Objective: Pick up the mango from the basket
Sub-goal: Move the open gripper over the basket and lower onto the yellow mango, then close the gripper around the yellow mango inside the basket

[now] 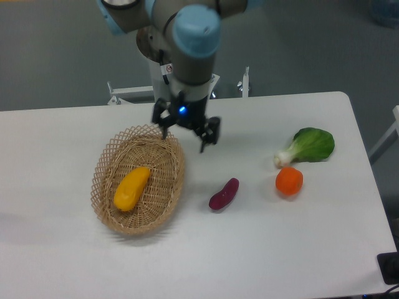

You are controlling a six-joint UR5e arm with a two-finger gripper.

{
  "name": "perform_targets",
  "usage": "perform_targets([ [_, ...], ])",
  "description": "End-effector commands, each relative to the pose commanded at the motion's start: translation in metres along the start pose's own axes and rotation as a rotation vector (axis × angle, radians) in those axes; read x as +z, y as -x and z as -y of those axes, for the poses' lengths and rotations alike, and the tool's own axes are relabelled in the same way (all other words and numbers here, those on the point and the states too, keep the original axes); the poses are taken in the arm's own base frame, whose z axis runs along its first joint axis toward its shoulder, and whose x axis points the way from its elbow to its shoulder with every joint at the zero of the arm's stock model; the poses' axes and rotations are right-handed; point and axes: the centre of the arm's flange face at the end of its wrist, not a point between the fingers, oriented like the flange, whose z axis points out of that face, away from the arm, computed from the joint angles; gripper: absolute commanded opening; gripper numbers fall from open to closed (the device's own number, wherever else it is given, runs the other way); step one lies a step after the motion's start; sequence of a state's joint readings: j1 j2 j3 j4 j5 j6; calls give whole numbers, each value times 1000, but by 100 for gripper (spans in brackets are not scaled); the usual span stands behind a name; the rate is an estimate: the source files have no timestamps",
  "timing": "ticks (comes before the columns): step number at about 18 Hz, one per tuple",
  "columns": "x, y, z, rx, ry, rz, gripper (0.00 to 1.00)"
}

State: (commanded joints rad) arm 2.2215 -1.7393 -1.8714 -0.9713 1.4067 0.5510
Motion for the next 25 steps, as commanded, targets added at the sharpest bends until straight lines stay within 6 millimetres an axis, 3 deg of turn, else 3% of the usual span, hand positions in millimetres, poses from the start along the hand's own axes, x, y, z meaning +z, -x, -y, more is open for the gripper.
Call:
perform_targets([
  [3,24,-25,4,25,28,-22,100],
  [5,43,-31,6,40,41,-30,100],
  [8,57,-43,14,52,17,-19,100],
  [15,87,-46,17,78,59,7,100],
  [25,108,-49,20,92,71,17,100],
])
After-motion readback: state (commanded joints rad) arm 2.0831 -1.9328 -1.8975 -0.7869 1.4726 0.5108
